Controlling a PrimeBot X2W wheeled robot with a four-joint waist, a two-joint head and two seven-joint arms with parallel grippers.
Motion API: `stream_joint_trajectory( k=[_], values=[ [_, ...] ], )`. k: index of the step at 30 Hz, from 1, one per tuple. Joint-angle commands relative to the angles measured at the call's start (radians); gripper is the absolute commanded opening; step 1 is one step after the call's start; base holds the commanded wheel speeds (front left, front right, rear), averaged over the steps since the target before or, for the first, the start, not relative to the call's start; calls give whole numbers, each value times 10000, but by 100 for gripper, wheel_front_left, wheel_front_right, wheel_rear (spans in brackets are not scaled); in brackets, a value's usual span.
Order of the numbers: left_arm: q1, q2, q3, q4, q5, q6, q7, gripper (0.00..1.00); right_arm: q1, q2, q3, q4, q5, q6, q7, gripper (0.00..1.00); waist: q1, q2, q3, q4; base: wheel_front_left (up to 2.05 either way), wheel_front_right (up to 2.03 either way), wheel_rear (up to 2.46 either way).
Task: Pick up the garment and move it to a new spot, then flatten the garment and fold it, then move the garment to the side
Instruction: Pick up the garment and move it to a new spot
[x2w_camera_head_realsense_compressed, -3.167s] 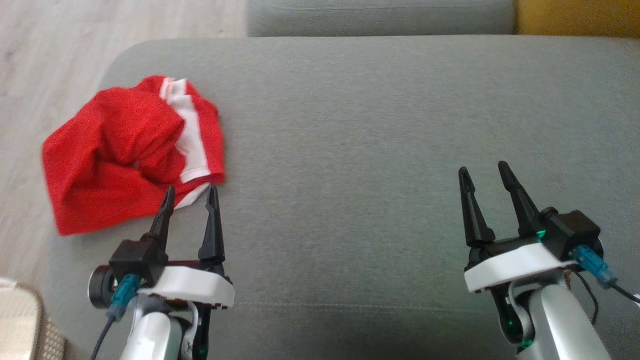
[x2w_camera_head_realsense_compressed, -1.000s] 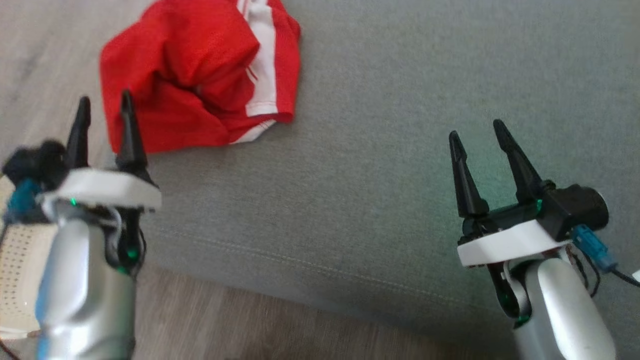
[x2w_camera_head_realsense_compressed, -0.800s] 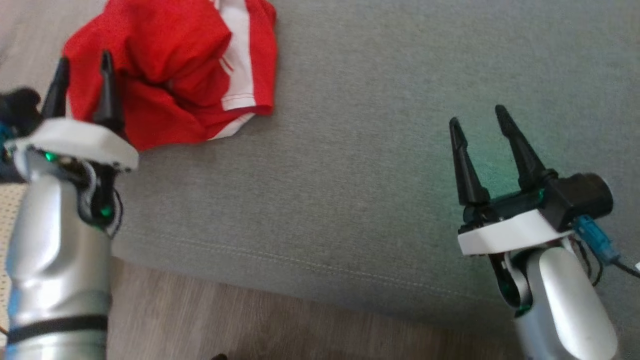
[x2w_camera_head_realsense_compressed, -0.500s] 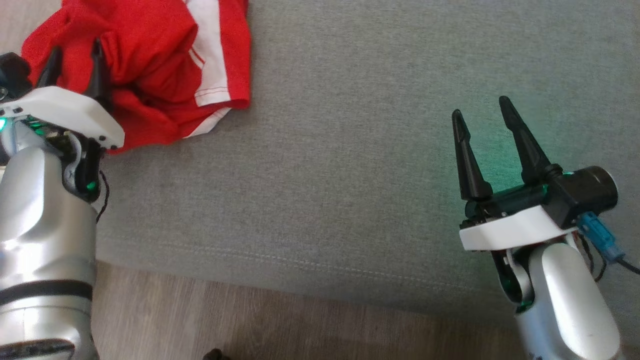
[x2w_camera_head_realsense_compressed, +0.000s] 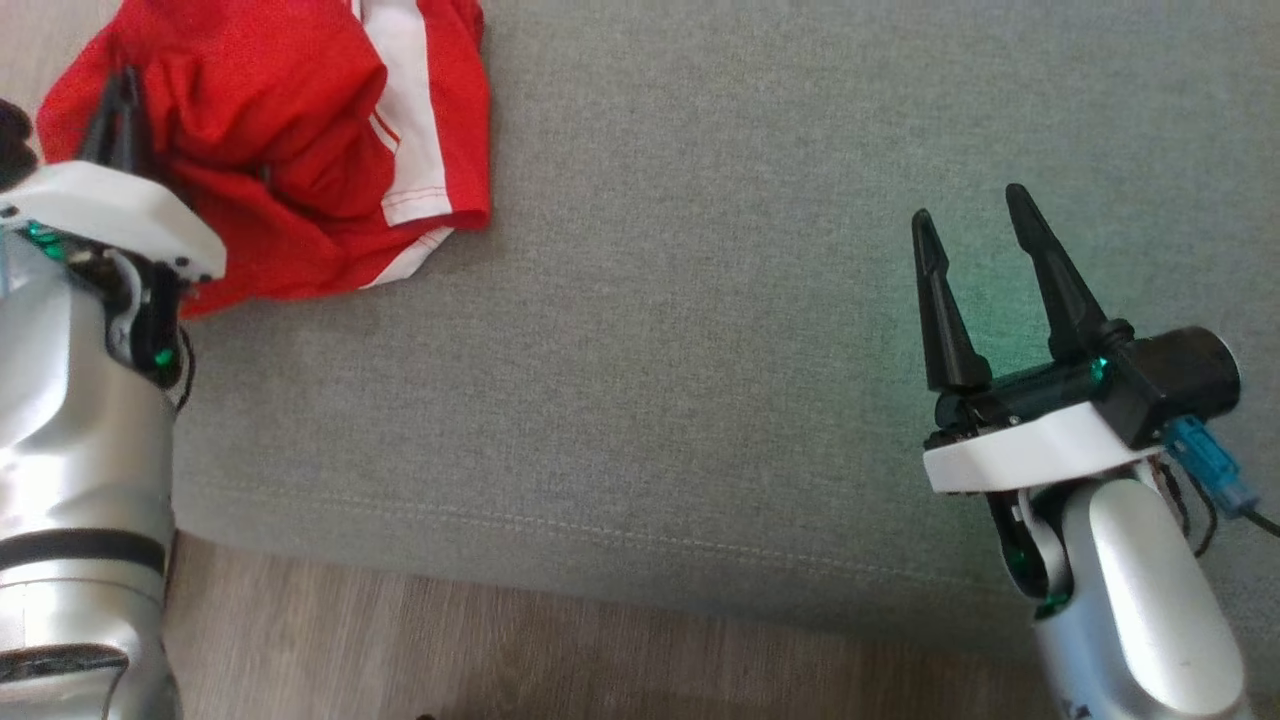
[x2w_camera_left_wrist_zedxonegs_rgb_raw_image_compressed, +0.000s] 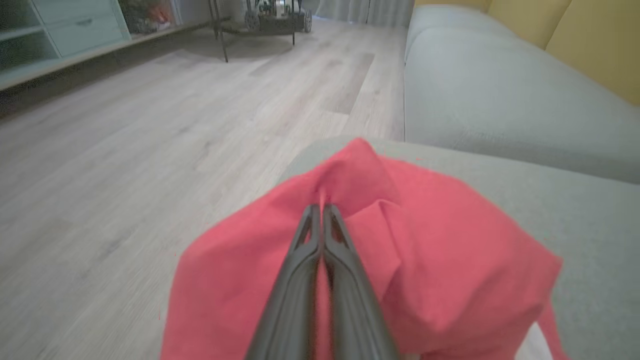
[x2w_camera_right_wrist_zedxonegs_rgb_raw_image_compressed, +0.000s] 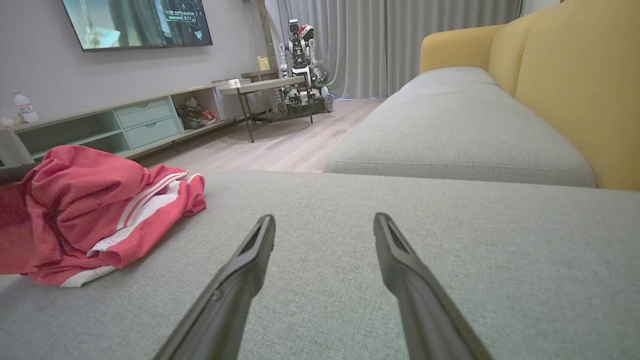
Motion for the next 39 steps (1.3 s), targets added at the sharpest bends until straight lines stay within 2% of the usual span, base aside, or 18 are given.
stream_joint_trajectory(
  k=[1,7,9,13,17,22,29,39],
  values=[
    [-376,642,225,-387,-35,3,-163,0,-109,24,235,-297,87,2,-92,100,-1,0,-120,11,0,0,0],
    [-349,588,263,-1988,98,8,-467,0,-13,24,266,-141,342,2,-92,100,-1,0,-679,9,0,0,0],
    [-168,468,398,-3513,191,51,-475,0,-2,24,296,-79,509,2,-92,100,-1,0,-939,-60,0,0,0],
    [177,265,336,-5280,362,40,-478,0,0,24,345,-17,759,2,-92,100,-1,0,-1254,-263,0,0,0],
    [309,67,19,-6495,384,-1,-468,0,-48,24,352,-5,962,2,-92,100,-1,0,-1417,-585,0,0,0],
    [276,-207,-626,-7671,229,-62,36,0,-253,24,370,-113,1166,2,-92,100,-1,0,-1325,-1187,0,0,0],
    [-60,-866,-1773,-8429,16,-106,805,0,-558,24,308,-415,1486,2,-92,100,-1,0,-986,-2257,0,0,0],
    [-1053,-1586,-3344,-7685,-143,-98,806,0,-1037,24,313,-944,2013,2,-92,100,-1,0,-299,-3872,0,0,0]
  ],
)
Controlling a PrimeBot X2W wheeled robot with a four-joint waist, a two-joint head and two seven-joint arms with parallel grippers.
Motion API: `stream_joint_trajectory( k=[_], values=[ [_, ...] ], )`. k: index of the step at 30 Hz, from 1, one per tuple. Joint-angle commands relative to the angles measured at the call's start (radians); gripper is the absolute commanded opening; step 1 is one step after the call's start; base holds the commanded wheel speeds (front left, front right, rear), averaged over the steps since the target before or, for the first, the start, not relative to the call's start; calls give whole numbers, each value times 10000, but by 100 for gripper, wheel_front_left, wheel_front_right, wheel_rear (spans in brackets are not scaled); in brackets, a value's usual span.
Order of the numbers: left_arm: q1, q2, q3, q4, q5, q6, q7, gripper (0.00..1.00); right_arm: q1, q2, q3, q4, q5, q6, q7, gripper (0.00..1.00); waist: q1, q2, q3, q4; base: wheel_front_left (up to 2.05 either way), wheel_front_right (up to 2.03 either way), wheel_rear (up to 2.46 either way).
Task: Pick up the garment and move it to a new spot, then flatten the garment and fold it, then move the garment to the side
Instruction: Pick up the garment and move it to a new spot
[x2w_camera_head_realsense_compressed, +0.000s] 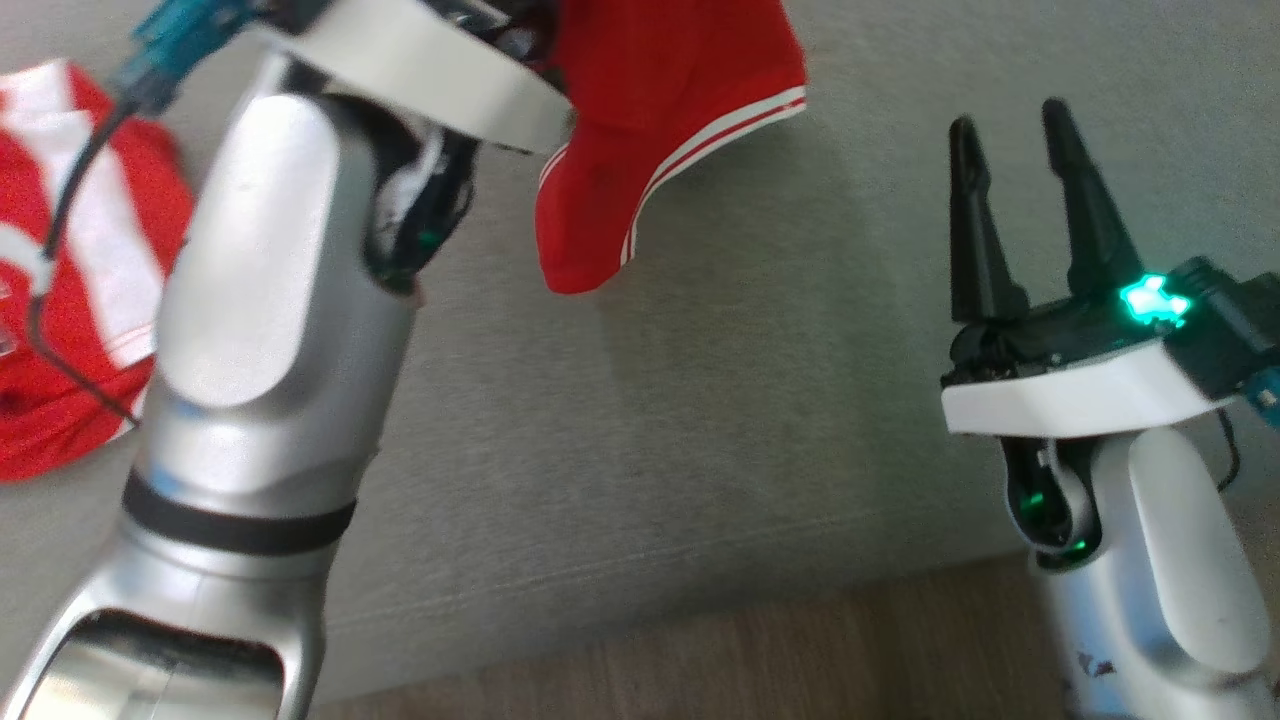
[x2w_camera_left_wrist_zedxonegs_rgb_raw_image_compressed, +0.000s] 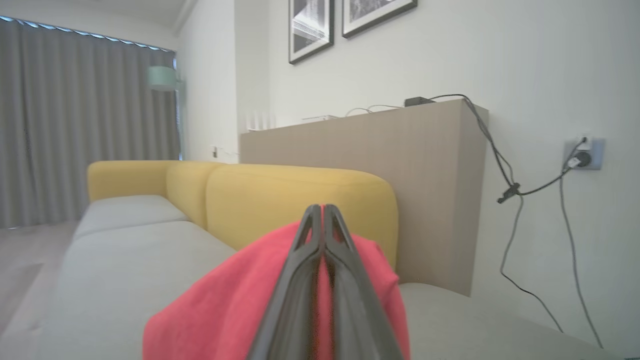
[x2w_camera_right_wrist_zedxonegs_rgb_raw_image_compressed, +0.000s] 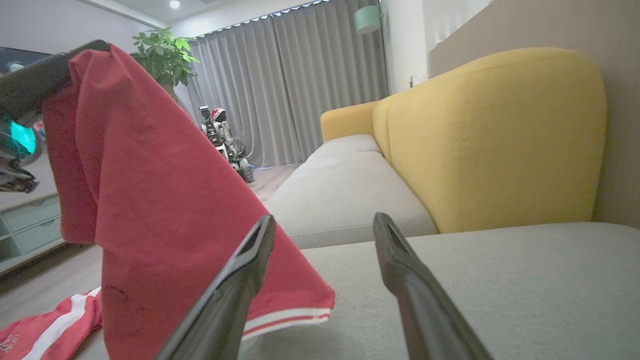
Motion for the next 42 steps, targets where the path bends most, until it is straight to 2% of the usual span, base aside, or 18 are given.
stream_joint_trajectory(
  k=[1,8,11,15,16,17,20,24,36,42],
  values=[
    [-528,165,160,-232,-93,1,-100,0,-291,22,201,-409,85,2,-90,100,0,0,413,-580,0,0,0],
    [-1275,80,-389,1091,-458,376,-611,0,-476,22,189,-580,424,2,-90,100,0,0,850,-1303,0,0,0],
    [-1430,219,-362,2228,-217,611,-775,0,-464,22,215,-627,476,2,-90,100,0,0,941,-1412,0,0,0],
    [-1430,504,-455,3899,47,699,-921,0,-434,22,231,-630,461,2,-90,100,0,0,1041,-1421,0,0,0],
    [-1410,538,-482,4307,89,737,-941,38,-431,22,228,-619,448,2,-90,100,0,0,1059,-1392,0,0,0],
    [-1402,559,-527,4653,145,755,-989,100,-431,22,231,-600,422,2,-90,100,0,0,1075,-1351,0,0,0],
    [-1373,532,-552,5251,136,728,-1162,100,-419,22,207,-567,325,2,-90,100,0,0,1053,-1146,0,0,0],
    [-1172,412,-239,5169,-98,831,-1315,100,-290,22,120,-490,89,2,-90,100,0,0,800,-661,0,0,0],
    [1657,560,847,1826,256,1001,-1332,100,388,22,-21,18,-666,2,-90,100,0,0,-749,979,0,0,0],
    [3316,581,1344,547,417,1110,-1333,100,700,22,-167,224,-874,2,-90,100,0,0,-1209,1483,0,0,0]
  ],
)
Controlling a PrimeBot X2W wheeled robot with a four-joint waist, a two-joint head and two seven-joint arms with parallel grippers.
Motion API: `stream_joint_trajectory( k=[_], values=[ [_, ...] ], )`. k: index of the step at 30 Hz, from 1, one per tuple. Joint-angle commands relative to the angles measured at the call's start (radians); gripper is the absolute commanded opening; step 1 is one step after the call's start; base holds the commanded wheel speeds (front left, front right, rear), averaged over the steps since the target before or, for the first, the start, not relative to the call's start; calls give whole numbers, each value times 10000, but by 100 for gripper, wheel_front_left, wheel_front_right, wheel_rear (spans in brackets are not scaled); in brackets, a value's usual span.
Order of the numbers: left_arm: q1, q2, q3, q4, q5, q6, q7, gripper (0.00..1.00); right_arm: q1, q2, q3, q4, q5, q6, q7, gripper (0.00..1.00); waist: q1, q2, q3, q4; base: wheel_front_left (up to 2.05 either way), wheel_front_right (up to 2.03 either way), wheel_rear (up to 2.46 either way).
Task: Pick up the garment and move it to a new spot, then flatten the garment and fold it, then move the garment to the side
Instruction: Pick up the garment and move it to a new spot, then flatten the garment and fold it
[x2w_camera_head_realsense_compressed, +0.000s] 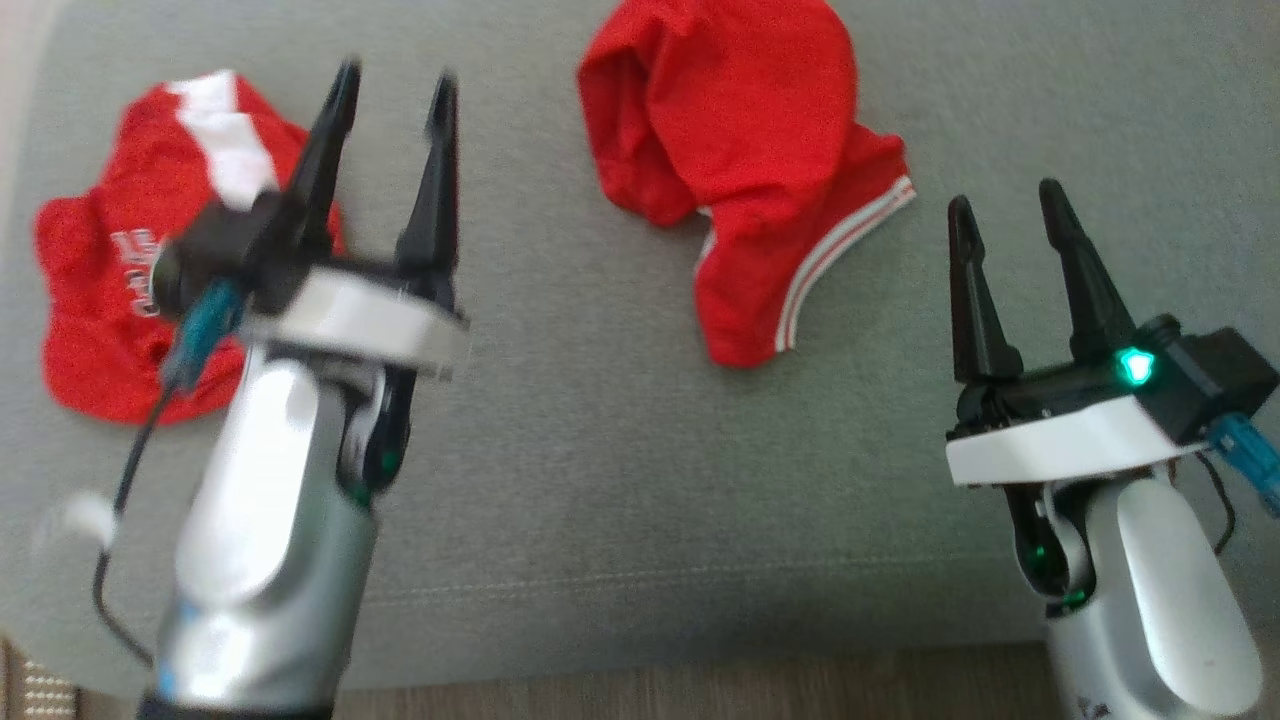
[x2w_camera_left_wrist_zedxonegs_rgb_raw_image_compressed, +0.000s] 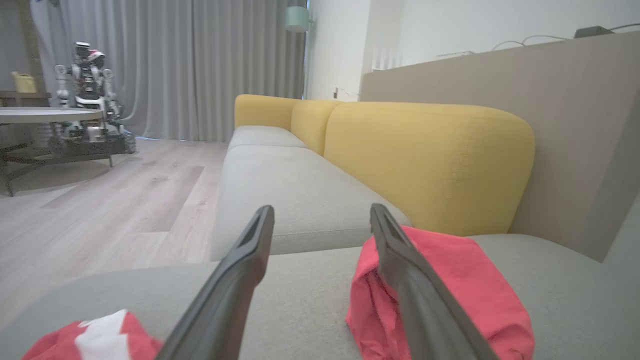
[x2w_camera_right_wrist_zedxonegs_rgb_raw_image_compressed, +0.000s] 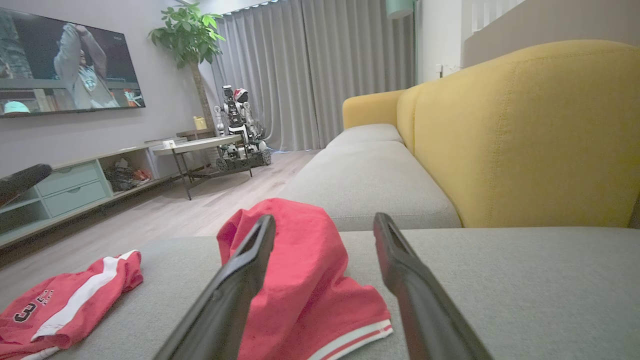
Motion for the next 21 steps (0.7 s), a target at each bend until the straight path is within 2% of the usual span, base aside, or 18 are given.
stream_joint_trajectory(
  k=[1,7,13,21],
  values=[
    [6,204,413,-499,35,62,-48,100,2,19,162,-285,-56,2,-65,100,0,-1,-380,388,0,0,0],
    [2054,-145,1065,-1700,-139,120,-48,100,541,19,-97,9,-172,2,-65,100,0,-1,-870,761,0,0,0],
    [3479,-260,1204,-2701,10,332,-49,100,794,19,-152,263,-95,2,-65,100,0,-1,-1050,808,0,0,0],
    [3945,-267,850,-3125,-59,604,-49,100,695,19,-229,510,-383,2,-65,100,0,-1,-1073,895,0,0,0]
  ],
)
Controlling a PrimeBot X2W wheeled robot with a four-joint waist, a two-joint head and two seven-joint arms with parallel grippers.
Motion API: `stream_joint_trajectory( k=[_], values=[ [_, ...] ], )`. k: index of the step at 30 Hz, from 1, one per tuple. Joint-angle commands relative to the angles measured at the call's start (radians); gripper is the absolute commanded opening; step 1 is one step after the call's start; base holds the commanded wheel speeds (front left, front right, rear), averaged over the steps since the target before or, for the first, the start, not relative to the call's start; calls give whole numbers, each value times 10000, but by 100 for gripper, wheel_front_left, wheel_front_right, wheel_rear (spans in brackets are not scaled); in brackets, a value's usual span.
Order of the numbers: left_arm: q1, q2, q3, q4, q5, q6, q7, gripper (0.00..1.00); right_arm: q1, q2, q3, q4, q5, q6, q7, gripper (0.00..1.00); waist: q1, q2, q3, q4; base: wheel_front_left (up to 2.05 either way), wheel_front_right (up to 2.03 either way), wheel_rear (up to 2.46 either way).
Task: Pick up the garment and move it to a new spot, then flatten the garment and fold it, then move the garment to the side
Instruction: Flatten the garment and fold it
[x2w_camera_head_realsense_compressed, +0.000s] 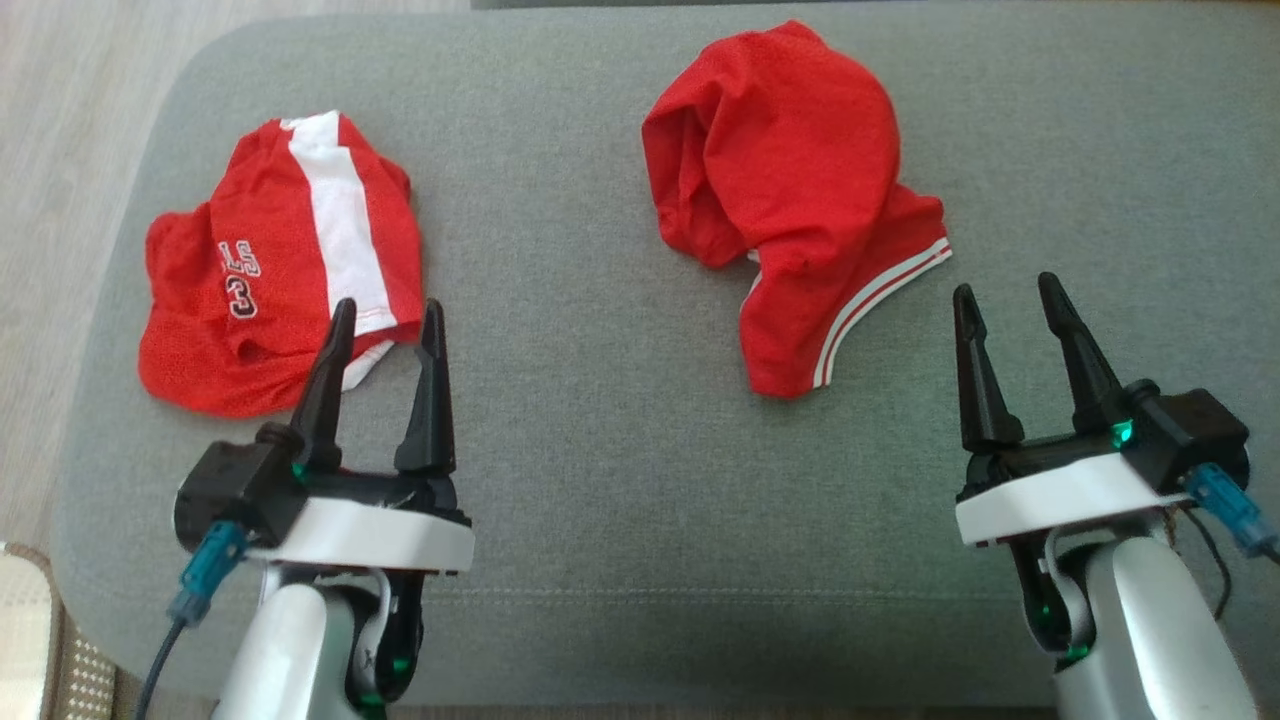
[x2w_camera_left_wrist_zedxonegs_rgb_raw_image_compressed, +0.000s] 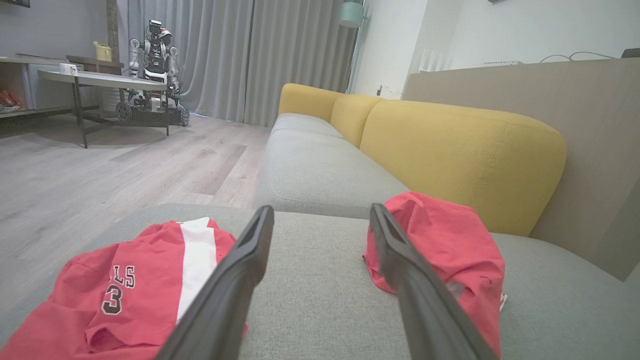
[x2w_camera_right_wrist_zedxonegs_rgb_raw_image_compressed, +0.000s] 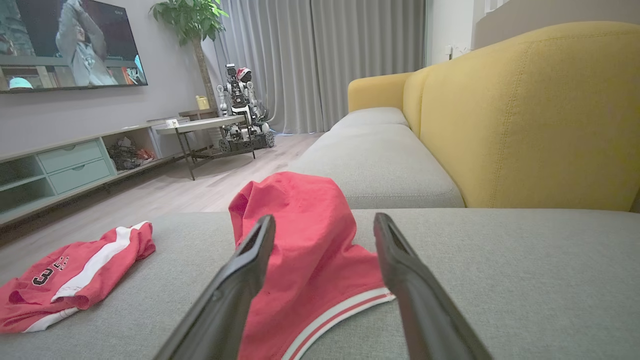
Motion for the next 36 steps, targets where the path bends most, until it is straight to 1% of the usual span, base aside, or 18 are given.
stream_joint_trajectory(
  k=[1,4,9,13,16,20,21,24,30,36],
  values=[
    [-438,49,315,-400,33,81,-51,100,-251,13,178,-230,-53,2,-65,100,0,-1,69,51,0,0,0],
    [-476,49,244,-402,44,97,-51,100,-437,13,53,301,157,2,-65,100,0,-1,234,124,0,0,0],
    [-607,48,-54,-306,16,99,-51,100,-1266,13,-487,2031,621,2,-65,100,0,-1,598,359,0,0,0],
    [-799,48,-315,-271,-88,117,-51,100,-2318,13,-1222,3734,505,2,-65,100,0,-1,934,614,0,0,0],
    [-950,48,-466,-260,-160,142,-51,100,-3142,13,-1632,4905,209,2,-65,100,0,-1,1183,844,0,0,0],
    [-1087,48,-632,-228,-234,186,-51,100,-4141,13,-2161,6125,-94,2,-65,100,0,-1,1455,1147,0,0,0],
    [-1087,48,-632,-228,-234,186,-51,100,-4141,13,-2161,6125,-94,2,-65,100,0,-1,1455,1147,0,0,0],
    [-1142,47,-713,-216,-288,228,-51,100,-4741,13,-2596,6803,-442,2,-65,100,0,-1,1603,1335,0,0,0],
    [-1223,47,-964,-271,-362,330,-51,100,-5485,13,-3524,7665,-1702,2,-65,100,0,-1,1807,1633,0,0,0],
    [-1347,47,-1111,-343,-501,416,-51,100,-5990,13,-4446,8441,-2746,2,-65,100,0,-1,1975,1774,0,0,0]
  ],
)
